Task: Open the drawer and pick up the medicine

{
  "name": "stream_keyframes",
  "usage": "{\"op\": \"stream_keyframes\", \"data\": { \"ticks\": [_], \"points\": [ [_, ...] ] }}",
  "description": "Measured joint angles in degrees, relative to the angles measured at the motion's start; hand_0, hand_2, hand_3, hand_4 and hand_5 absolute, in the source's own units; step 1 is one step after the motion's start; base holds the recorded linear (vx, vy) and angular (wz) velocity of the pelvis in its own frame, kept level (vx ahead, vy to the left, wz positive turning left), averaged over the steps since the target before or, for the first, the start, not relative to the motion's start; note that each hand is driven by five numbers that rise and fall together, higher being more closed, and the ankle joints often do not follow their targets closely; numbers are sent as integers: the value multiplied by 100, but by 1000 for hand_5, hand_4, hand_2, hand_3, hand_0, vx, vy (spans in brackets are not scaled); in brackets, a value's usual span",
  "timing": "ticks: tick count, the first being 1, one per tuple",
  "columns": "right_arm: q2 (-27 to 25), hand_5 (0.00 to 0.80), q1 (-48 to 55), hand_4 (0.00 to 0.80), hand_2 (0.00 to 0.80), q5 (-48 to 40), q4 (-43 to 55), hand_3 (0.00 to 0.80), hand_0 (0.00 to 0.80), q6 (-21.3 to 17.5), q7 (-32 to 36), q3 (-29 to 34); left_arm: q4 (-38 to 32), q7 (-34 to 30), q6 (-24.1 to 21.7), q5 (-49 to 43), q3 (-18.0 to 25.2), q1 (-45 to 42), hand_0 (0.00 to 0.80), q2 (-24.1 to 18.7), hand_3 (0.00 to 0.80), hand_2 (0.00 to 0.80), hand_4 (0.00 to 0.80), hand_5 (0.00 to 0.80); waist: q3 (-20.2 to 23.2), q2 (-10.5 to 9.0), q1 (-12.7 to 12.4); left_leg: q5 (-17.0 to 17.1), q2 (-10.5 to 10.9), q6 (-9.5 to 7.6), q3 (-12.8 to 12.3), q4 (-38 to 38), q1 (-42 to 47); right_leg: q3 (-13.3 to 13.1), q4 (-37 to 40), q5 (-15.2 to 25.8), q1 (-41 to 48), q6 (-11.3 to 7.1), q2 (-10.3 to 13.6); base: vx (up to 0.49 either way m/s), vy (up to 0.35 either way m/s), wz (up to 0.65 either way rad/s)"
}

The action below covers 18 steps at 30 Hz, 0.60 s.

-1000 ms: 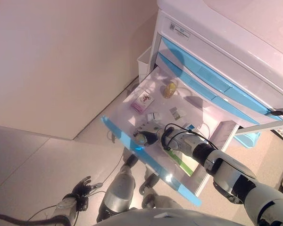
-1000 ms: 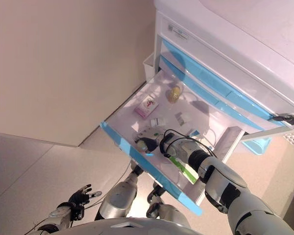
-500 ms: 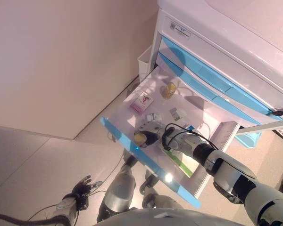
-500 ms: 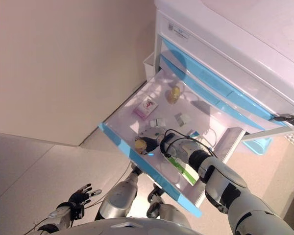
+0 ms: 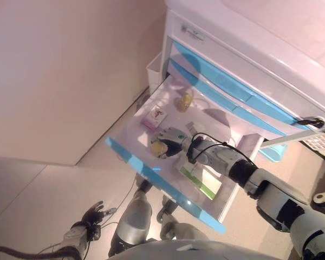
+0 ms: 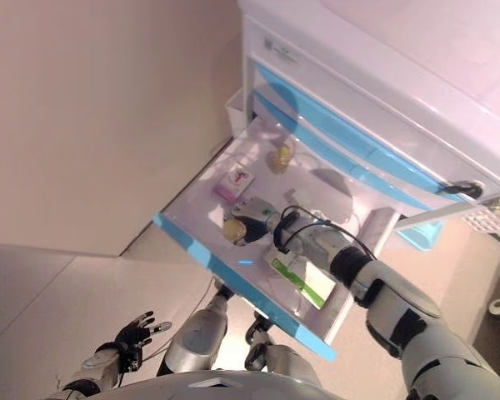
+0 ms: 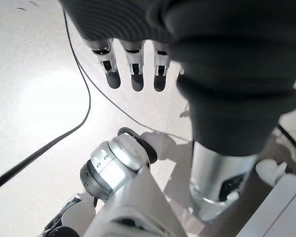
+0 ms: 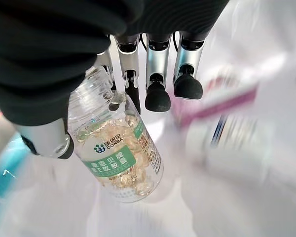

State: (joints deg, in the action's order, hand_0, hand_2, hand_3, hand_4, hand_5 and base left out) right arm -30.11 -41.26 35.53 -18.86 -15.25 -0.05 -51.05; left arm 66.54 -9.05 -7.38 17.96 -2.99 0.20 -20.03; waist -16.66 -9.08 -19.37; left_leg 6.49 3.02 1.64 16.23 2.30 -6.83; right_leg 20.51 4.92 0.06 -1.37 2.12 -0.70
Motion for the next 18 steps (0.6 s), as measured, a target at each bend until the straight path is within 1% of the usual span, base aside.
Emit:
{"op": "stream_keyframes", "data": {
  "ticks": [1,2,3,5,6,8,10,12,14,17,18],
  "points": [
    [-156,800,20,800,800,-309,476,800,800,87,162,292,6,31,17,-2,43,-79,0,-8,0,0,0,0,33,-53,129,-13,-10,1,-103,34,136,-110,22,18,93,-25,1,43,50,-50],
    [-246,800,75,800,800,-461,744,800,800,168,312,519,11,32,23,-5,76,-116,0,-7,0,0,0,0,53,-80,212,-31,-9,-20,-174,43,211,-167,20,18,153,-25,6,46,49,-47],
    [-424,800,147,800,800,-700,1124,800,800,296,539,820,-8,37,19,-7,134,-150,0,-11,0,0,0,0,85,-123,314,-74,-12,-61,-261,44,312,-278,13,19,208,-26,8,53,45,-44],
    [-856,800,341,800,800,-1499,1850,800,800,560,1167,1400,1,80,9,-14,286,-210,0,-33,0,0,0,0,242,-257,479,-124,-19,-88,-424,44,357,-439,11,34,201,-35,13,62,31,-45],
    [-1054,800,367,800,800,-1840,2068,800,800,631,1459,1641,7,92,16,-17,300,-222,0,-49,0,0,0,0,276,-298,577,-138,-24,-109,-512,48,429,-527,9,41,237,-36,16,60,18,-43],
    [-1387,800,422,800,800,-2517,2344,800,800,759,1988,2104,12,95,34,-76,346,-252,0,-42,0,0,0,0,374,-304,748,-181,-18,-146,-653,56,563,-654,16,47,334,-42,30,38,2,-36],
    [-1677,800,420,800,800,-3147,2421,800,800,839,2420,2363,22,98,45,-118,395,-250,0,-34,0,0,0,0,513,-279,865,-199,-16,-165,-729,94,655,-762,28,63,374,-56,32,29,3,-27],
    [-1982,800,389,800,800,-3954,2393,800,800,1015,2873,2574,47,102,53,-128,400,-254,0,-28,0,0,0,0,666,-228,900,-204,-25,-171,-844,143,729,-887,28,85,389,-46,26,26,2,-29],
    [-2181,800,137,800,800,-4564,2030,800,800,1078,3248,2588,122,105,78,-200,398,-257,0,-22,0,0,0,0,787,-162,1034,-208,-25,-173,-890,166,782,-908,28,87,419,-48,22,31,-3,-14],
    [-2375,800,-250,800,800,-5026,1288,800,800,1200,3552,2589,175,107,93,-219,396,-336,0,-21,0,0,0,0,885,-92,1063,-231,-69,-181,-939,227,969,-989,31,69,555,-76,11,46,2,-12],
    [-2401,800,-354,800,800,-5100,1118,800,800,1199,3581,2589,177,107,94,-221,396,-380,0,-20,0,0,0,0,912,-88,1076,-257,-90,-146,-956,227,987,-1008,31,69,565,-76,3,56,12,-11]
  ]
}}
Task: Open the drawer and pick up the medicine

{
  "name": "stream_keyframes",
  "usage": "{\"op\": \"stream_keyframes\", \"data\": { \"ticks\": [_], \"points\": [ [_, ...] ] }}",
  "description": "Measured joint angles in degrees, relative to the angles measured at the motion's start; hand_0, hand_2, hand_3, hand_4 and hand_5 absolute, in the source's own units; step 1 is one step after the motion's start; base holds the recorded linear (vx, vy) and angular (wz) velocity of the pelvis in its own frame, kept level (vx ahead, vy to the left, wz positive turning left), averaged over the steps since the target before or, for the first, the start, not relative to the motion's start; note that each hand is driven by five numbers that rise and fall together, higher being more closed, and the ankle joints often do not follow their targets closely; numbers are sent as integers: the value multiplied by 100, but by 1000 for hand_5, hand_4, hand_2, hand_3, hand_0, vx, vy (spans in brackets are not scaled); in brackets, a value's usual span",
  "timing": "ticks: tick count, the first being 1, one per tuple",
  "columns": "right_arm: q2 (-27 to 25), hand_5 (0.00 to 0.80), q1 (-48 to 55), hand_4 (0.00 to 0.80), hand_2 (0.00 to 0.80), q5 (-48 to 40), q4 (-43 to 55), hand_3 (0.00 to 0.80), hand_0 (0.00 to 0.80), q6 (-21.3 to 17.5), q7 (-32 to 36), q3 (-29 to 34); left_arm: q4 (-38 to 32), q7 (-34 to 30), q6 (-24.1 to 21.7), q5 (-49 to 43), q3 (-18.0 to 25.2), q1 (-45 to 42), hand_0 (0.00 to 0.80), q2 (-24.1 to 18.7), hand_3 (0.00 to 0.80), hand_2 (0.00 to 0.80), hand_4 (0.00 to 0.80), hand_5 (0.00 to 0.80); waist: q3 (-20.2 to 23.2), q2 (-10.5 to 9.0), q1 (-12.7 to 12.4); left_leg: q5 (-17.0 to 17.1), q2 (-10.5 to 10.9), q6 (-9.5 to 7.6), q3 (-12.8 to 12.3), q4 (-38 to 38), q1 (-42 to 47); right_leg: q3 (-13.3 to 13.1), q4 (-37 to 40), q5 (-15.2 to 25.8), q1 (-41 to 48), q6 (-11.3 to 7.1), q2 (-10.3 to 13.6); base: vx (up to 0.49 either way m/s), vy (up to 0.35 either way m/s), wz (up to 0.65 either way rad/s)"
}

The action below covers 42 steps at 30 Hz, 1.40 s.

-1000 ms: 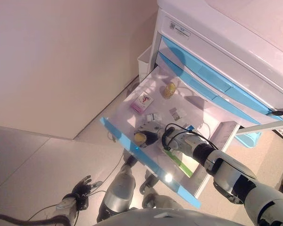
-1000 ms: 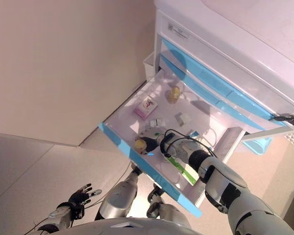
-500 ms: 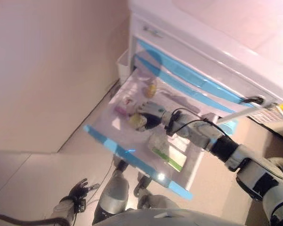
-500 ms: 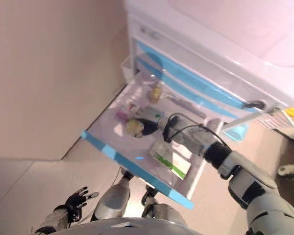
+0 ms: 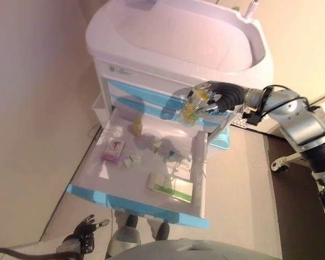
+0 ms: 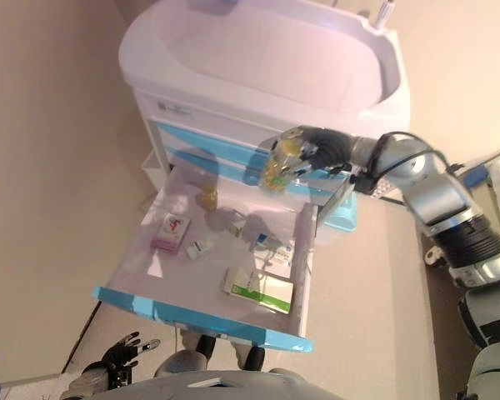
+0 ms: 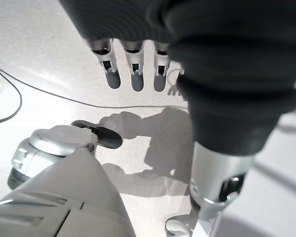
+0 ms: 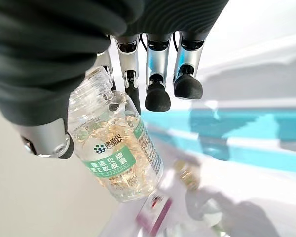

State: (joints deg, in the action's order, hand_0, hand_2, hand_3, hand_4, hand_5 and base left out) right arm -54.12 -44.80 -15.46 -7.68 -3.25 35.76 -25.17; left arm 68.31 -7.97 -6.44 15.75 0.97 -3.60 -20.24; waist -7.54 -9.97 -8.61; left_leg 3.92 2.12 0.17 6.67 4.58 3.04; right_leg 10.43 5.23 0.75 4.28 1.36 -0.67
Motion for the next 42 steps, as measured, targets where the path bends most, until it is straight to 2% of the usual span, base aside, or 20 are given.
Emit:
{"op": "stream_keyframes", "data": {
  "ticks": [4,8,10,16,20,26,34,42],
  "points": [
    [-117,800,-701,800,800,-264,-1199,800,800,12,14,-16,29,19,129,-1,-13,-156,0,81,0,0,0,0,50,66,32,13,-14,-11,-5,-8,50,-5,1,0,53,1,-29,53,10,-2],
    [-243,800,-1691,800,800,-283,-2500,800,800,78,-325,-188,107,27,208,0,-35,-302,0,123,0,0,0,0,130,204,26,21,-11,-21,23,-10,74,21,3,-1,87,1,-21,52,13,5],
    [-371,800,-2125,800,800,-401,-2884,800,800,125,-488,-465,151,29,244,1,-76,-334,0,121,0,0,0,0,151,246,-4,21,-11,-22,35,-10,74,52,3,-1,97,1,-16,62,6,5],
    [-524,800,-2902,800,800,-605,-3522,800,800,459,-964,-731,230,29,248,1,-180,-338,0,128,0,0,0,0,162,266,-129,26,-9,-20,96,-18,64,125,3,-3,118,4,-16,49,-3,6],
    [-521,800,-3052,800,800,-573,-4013,800,800,599,-1202,-734,226,30,244,6,-183,-313,0,136,0,0,0,0,162,266,-229,50,-5,-28,167,-20,47,178,3,-4,122,4,-1,27,-7,8],
    [-410,800,-3055,800,800,57,-4457,800,800,847,-1531,-960,217,40,244,11,-299,-325,0,135,0,0,0,0,159,269,-330,87,-1,-3,266,-22,-42,305,3,-5,85,4,6,8,-23,11],
    [-112,800,-3057,800,800,678,-5171,800,800,854,-1930,-1016,216,49,236,62,-473,-321,0,140,0,0,0,0,140,295,-555,159,7,14,465,-27,-189,481,5,-7,-2,7,1,-11,-28,11],
    [-69,800,-3071,800,800,1016,-5444,800,800,828,-1963,-1185,198,84,128,275,-524,-268,0,135,0,0,0,0,-42,326,-738,233,22,47,655,-30,-375,719,15,-8,-108,6,8,-20,-4,15]
  ]
}}
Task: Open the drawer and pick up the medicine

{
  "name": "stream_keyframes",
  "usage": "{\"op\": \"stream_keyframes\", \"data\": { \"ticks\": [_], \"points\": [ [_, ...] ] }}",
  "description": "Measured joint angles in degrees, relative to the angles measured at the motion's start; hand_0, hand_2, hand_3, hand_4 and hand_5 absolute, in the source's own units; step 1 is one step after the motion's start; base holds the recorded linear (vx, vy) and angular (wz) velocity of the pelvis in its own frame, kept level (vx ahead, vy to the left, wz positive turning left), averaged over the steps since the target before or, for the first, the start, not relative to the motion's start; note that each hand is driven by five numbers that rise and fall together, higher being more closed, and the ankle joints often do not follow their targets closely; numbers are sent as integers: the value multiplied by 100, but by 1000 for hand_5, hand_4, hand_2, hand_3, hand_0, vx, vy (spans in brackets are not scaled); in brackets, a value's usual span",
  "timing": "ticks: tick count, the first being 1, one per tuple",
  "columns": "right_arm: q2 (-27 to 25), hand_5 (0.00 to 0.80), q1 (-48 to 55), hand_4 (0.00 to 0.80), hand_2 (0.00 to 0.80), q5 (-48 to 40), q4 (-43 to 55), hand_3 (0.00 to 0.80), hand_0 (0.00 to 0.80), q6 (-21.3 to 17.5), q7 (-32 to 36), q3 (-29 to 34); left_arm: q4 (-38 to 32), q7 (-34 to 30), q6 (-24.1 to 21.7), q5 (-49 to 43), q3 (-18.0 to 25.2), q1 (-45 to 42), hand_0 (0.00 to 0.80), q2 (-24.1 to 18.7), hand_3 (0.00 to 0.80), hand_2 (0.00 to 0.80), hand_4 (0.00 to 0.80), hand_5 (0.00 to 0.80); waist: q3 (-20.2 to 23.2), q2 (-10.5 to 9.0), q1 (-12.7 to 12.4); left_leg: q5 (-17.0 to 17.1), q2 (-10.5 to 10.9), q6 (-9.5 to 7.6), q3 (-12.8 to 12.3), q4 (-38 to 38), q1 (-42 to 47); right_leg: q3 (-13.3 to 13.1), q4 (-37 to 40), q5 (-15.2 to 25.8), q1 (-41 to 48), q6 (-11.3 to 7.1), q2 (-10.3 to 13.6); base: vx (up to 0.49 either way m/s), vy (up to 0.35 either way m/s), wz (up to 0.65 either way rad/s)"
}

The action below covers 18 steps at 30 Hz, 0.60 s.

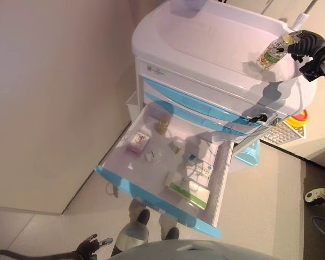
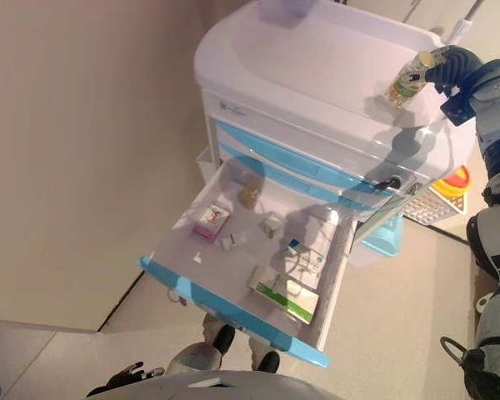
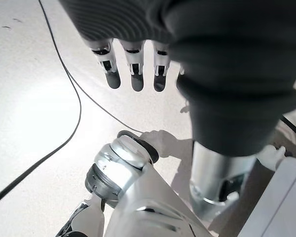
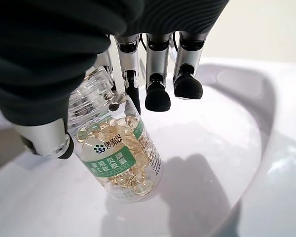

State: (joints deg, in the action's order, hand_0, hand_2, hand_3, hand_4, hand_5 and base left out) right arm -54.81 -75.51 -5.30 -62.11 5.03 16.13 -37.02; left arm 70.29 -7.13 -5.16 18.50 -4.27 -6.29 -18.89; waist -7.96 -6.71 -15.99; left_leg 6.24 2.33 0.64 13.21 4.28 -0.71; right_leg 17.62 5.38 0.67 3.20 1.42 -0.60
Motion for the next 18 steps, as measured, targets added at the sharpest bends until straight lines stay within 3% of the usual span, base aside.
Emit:
{"op": "stream_keyframes", "data": {
  "ticks": [10,11,12,13,14,18],
  "points": [
    [0,800,-185,800,800,275,-252,800,800,-60,233,-224,-35,4,-6,12,1,7,0,-1,0,0,0,0,-113,-21,-92,29,64,-36,83,4,-9,45,-9,-1,9,-1,36,2,1,2],
    [0,765,-186,765,765,319,-254,765,765,-60,270,-224,-39,3,-6,13,1,10,0,-1,0,0,0,0,-117,-28,-92,29,65,-36,82,5,-9,49,-9,-1,10,-1,38,0,0,0],
    [-1,433,-190,433,433,359,-256,433,433,-60,286,-224,-45,2,-6,14,2,10,0,-2,0,0,0,0,-122,-37,-93,30,65,-37,81,6,-9,51,-9,-1,11,-1,40,0,0,0],
    [-1,41,-196,41,41,379,-256,41,41,-60,300,-224,-55,1,-6,15,2,10,0,-3,0,0,0,0,-128,-48,-93,31,65,-39,81,5,-8,52,-9,-1,12,-1,40,0,0,0],
    [0,0,-203,0,0,417,-271,0,0,-62,308,-224,-55,1,-6,16,2,10,0,-4,0,0,0,0,-134,-61,-94,31,67,-39,82,6,-8,54,-9,-1,12,-1,41,0,0,0],
    [0,0,-252,0,0,437,-316,0,0,-61,338,-284,-94,1,-6,18,1,6,0,-29,0,0,0,0,-171,-119,-95,33,67,-41,82,5,-9,54,-9,-1,12,-1,38,0,0,0]
  ]
}}
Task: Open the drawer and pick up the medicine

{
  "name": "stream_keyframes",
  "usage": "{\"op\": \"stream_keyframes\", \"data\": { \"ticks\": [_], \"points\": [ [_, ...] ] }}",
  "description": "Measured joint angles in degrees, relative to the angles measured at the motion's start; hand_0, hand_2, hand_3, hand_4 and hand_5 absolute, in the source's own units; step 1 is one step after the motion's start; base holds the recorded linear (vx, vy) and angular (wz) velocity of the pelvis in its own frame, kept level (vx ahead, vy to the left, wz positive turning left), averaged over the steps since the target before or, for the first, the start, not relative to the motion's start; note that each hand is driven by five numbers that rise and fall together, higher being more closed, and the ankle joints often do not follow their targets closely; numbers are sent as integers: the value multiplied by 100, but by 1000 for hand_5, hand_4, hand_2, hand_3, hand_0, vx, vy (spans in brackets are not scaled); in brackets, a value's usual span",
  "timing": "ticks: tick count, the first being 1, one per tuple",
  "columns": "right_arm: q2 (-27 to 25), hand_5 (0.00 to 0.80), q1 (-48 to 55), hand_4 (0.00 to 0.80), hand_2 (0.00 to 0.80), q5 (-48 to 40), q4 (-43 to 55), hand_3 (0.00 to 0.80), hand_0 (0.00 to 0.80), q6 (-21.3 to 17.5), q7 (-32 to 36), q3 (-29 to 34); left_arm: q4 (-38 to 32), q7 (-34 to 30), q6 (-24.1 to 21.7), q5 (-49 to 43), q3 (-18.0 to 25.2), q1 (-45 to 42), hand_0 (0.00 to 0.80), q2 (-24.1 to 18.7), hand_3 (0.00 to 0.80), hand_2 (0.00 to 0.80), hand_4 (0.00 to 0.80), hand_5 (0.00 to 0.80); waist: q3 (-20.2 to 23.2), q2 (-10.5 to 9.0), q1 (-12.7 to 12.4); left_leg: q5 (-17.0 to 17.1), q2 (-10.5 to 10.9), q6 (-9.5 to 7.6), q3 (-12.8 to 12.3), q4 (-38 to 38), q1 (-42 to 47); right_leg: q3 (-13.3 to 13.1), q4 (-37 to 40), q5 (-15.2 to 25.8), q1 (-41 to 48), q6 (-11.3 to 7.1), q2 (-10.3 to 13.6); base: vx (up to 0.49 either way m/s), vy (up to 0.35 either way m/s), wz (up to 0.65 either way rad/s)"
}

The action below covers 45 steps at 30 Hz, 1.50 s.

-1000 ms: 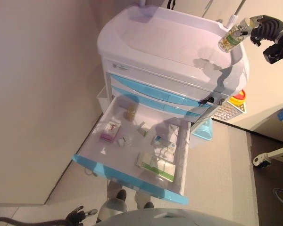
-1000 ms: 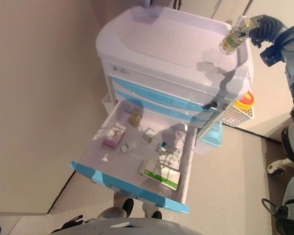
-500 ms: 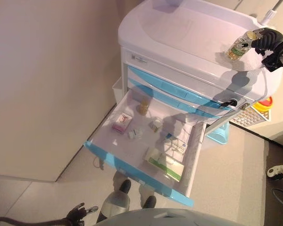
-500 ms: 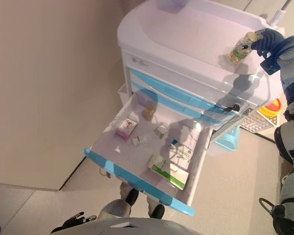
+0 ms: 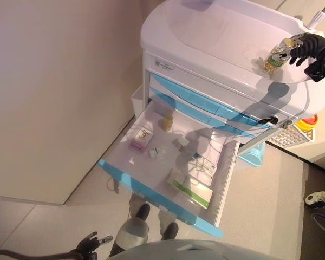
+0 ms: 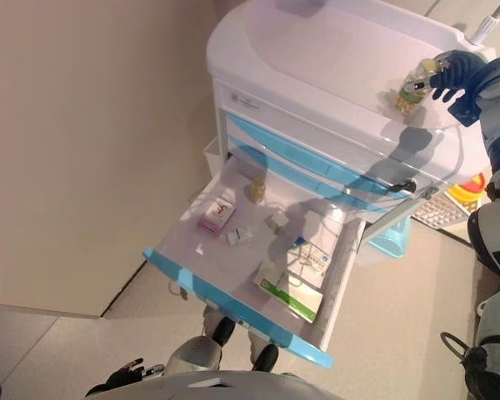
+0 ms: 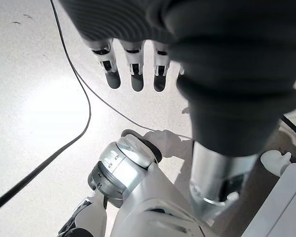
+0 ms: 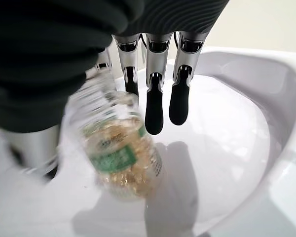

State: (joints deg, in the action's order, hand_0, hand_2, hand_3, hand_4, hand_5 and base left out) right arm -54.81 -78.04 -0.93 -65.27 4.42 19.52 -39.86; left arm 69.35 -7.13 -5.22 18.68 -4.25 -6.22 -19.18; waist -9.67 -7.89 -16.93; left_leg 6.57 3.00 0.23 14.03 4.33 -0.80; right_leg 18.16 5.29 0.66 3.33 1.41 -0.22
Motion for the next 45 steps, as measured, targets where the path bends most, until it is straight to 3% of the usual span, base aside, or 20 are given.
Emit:
{"op": "stream_keyframes", "data": {
  "ticks": [19,29,34,38,41,42,45],
  "points": [
    [-3,0,-354,0,0,-275,0,0,0,-35,-294,-137,-58,-2,-2,118,1,4,0,-85,0,0,0,0,-6,-11,69,5,-3,-7,-36,2,17,-22,-1,0,2,0,12,0,0,0],
    [-277,0,-527,0,0,-1371,335,0,0,-36,-536,-67,-57,-100,-4,44,0,9,0,-87,0,0,0,0,-2,-2,278,-6,-8,-20,-296,46,152,-272,-2,20,15,9,36,-29,26,-13],
    [-550,0,-452,0,0,-2009,601,0,0,-44,-1023,739,-55,-135,1,-125,-49,31,0,-89,0,0,0,0,22,63,504,-63,-11,-104,-616,68,314,-588,-5,64,36,-20,48,-37,36,-30],
    [-749,0,191,0,0,-2356,829,0,0,-175,-2063,1841,-62,-203,1,-270,-140,69,0,-90,0,0,0,0,88,179,705,-143,-3,-180,-876,68,478,-846,-21,103,102,-19,62,-27,38,-34],
    [-772,0,1351,0,0,-2509,993,0,0,-338,-2697,2989,-68,-220,10,-298,-240,63,0,-62,0,0,0,0,165,276,939,-197,4,-218,-1060,69,556,-1055,-37,131,99,-59,71,-65,75,-38],
    [-665,0,2139,0,0,-2499,1234,0,0,-493,-2886,3674,-91,-218,18,-299,-315,76,0,-66,0,0,0,0,167,305,1019,-211,0,-239,-1130,70,584,-1116,-59,153,91,-78,70,-96,83,-34],
    [-244,0,3645,0,0,-2471,1392,0,0,-553,-3167,4217,-107,-220,60,-294,-490,62,0,-21,0,0,0,0,175,461,1279,-254,3,-279,-1348,71,626,-1330,-32,199,77,-135,67,-56,49,-43]
  ]
}}
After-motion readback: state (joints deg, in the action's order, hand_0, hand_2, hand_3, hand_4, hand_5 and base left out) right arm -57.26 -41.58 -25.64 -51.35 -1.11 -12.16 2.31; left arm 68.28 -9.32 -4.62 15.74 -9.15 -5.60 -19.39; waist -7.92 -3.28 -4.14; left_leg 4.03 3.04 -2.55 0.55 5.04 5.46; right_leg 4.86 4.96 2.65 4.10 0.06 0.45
